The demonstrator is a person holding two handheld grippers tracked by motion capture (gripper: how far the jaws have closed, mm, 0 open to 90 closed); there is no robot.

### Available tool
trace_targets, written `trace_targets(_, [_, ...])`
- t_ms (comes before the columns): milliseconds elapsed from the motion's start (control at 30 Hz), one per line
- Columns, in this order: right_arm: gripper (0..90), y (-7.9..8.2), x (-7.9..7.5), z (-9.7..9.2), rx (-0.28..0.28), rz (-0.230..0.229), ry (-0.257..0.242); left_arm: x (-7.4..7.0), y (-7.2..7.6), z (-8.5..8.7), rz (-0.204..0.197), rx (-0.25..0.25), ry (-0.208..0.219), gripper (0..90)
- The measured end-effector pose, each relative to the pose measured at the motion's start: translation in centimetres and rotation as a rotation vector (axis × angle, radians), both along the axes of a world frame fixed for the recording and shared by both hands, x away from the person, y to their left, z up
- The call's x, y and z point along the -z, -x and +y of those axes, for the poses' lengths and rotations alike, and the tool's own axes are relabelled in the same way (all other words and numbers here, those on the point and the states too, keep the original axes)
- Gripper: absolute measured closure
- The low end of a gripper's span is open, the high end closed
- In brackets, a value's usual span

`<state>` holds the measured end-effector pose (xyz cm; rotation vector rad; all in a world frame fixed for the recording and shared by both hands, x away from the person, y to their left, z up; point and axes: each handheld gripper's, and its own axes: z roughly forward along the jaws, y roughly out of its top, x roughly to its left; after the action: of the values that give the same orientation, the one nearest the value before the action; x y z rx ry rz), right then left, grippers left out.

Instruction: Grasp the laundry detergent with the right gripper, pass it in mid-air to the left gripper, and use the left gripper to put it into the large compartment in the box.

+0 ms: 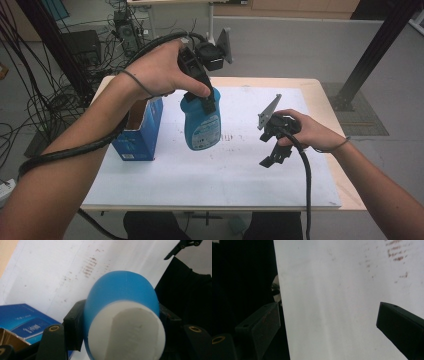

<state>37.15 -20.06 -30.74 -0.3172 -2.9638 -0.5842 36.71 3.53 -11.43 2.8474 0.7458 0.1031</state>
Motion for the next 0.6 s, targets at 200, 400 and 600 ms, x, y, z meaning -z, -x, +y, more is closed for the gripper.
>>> trace_targets(200, [4.9, 0.2, 0.5, -0.5, 0.023, 0.002, 0.032, -0.4, -0.9, 0.9, -0.015, -0.083, -0.005, 37.3])
trace_targets(400, [4.9, 0.0, 1.2, -0.8, 0.037, -0.001, 0.046, -1.1, -1.9, 1.7, -0.042, -0.164, -0.008, 37.3])
trace_targets(600, [4.8, -0.1, 1.5, -1.0, 0.048, -0.002, 0.047, -2.0, -3.3, 2.6, -0.064, -0.239, -0.013, 37.3])
